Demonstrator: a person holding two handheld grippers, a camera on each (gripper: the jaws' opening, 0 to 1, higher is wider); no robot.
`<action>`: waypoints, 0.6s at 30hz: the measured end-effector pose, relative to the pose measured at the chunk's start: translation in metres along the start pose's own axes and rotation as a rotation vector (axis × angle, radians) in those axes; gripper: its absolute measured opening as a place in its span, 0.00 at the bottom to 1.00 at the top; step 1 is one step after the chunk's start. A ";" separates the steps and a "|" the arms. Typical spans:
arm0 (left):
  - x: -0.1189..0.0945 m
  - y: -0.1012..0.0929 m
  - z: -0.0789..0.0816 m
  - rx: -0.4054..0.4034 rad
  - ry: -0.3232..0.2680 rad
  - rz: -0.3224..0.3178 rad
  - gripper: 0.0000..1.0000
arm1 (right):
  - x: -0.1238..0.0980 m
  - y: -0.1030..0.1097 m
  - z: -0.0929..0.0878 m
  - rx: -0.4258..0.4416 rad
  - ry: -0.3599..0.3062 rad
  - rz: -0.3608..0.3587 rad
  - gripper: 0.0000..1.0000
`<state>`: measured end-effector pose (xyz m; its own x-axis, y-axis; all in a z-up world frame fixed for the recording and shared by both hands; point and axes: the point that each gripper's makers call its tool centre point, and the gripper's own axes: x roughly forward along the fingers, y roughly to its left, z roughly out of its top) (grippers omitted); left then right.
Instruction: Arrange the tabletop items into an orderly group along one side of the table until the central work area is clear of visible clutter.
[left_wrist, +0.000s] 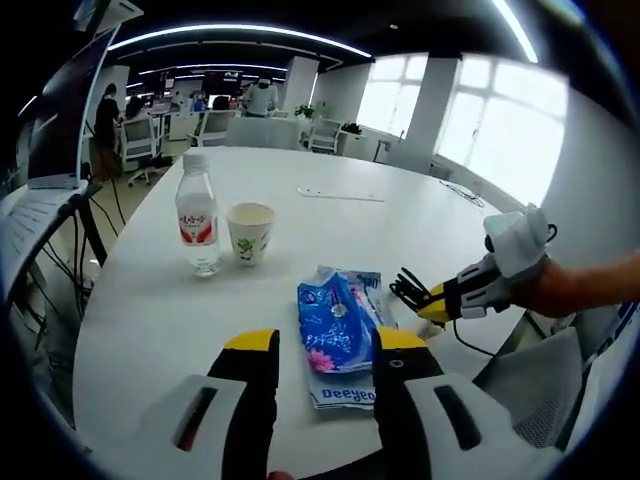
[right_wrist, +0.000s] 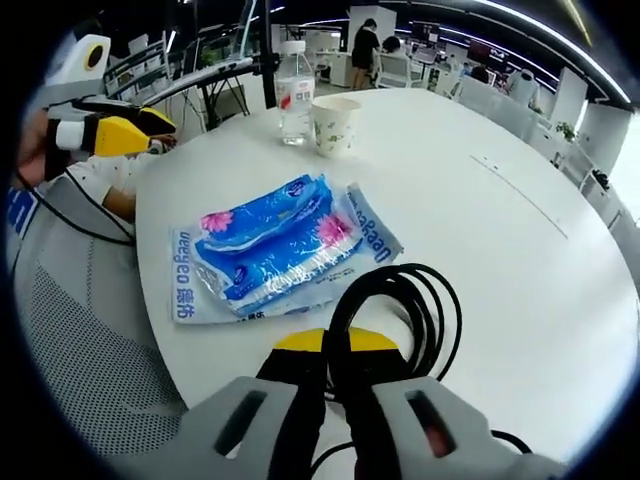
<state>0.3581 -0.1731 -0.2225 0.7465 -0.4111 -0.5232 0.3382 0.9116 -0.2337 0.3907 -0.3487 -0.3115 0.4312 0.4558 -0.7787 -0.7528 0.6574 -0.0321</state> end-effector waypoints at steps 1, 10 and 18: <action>0.000 0.000 0.000 0.001 0.000 0.000 0.36 | 0.000 -0.001 -0.001 0.001 0.000 -0.002 0.03; 0.000 0.000 0.001 0.002 -0.003 0.001 0.36 | -0.002 -0.009 -0.001 0.021 -0.006 -0.015 0.03; -0.002 0.001 0.000 -0.001 0.000 0.007 0.36 | 0.001 -0.023 0.001 0.026 0.000 -0.026 0.03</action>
<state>0.3566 -0.1713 -0.2220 0.7490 -0.4045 -0.5247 0.3324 0.9145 -0.2306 0.4091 -0.3629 -0.3111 0.4505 0.4380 -0.7779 -0.7283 0.6842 -0.0365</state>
